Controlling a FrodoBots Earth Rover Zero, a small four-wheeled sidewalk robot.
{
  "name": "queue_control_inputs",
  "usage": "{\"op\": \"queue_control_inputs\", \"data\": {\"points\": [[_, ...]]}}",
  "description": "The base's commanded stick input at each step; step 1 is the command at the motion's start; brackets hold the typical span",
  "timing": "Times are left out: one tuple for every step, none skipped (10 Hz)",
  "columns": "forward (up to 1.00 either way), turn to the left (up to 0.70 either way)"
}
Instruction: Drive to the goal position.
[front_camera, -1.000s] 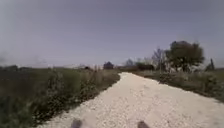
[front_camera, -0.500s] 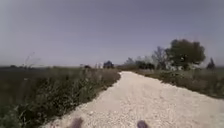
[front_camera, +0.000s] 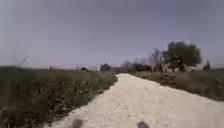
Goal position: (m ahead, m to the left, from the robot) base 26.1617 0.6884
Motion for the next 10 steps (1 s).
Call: {"op": "queue_control_inputs", "data": {"points": [[0.67, 0.0], [0.67, 0.0], [0.67, 0.0], [0.67, 0.0], [0.67, 0.0], [0.67, 0.0], [0.67, 0.0], [0.67, 0.0], [0.67, 0.0], [0.67, 0.0]]}}
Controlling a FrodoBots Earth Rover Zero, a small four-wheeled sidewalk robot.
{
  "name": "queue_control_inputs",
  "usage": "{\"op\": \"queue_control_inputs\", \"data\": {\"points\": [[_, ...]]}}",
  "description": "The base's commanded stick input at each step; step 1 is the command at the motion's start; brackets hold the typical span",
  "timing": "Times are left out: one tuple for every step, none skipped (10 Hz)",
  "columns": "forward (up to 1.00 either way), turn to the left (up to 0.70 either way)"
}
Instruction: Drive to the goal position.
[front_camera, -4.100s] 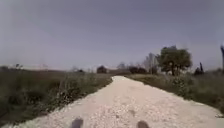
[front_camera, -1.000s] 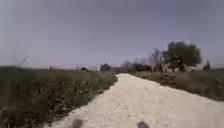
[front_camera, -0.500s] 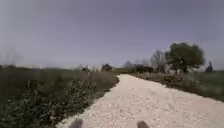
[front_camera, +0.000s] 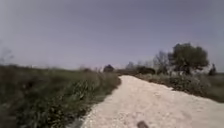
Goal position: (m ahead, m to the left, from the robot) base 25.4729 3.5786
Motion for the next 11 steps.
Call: {"op": "queue_control_inputs", "data": {"points": [[0.67, 0.0], [0.67, -0.08], [0.67, -0.27], [0.67, -0.33], [0.67, -0.33], [0.67, -0.33], [0.67, -0.33], [0.67, -0.33], [0.67, -0.33], [0.67, -0.33], [0.67, -0.33]]}}
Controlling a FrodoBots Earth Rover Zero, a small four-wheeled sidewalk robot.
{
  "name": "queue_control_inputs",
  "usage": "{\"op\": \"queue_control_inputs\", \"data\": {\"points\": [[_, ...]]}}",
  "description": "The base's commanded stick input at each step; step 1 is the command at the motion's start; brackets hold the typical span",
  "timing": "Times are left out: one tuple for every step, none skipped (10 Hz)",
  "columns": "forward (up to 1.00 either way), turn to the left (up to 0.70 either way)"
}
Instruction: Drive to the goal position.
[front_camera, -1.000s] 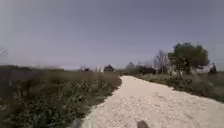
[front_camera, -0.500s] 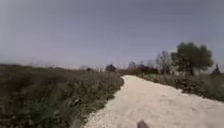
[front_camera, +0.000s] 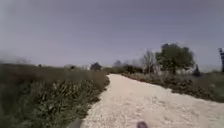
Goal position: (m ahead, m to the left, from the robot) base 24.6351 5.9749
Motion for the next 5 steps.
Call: {"op": "queue_control_inputs", "data": {"points": [[0.67, -0.33], [0.67, -0.28], [0.67, -0.1], [0.67, 0.0], [0.67, 0.0]]}}
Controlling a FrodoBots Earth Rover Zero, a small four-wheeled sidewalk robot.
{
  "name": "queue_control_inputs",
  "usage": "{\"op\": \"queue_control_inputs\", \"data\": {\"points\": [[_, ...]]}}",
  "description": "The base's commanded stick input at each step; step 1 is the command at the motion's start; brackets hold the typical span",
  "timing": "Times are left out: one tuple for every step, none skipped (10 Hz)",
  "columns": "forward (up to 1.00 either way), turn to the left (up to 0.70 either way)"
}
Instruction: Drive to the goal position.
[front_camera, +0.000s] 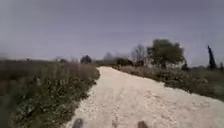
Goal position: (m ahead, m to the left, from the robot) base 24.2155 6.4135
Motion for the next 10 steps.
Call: {"op": "queue_control_inputs", "data": {"points": [[0.67, 0.0], [0.67, 0.0], [0.67, 0.0], [0.67, 0.0], [0.67, 0.0], [0.67, 0.0], [0.67, 0.0], [0.67, 0.0], [0.67, 0.0], [0.67, 0.0]]}}
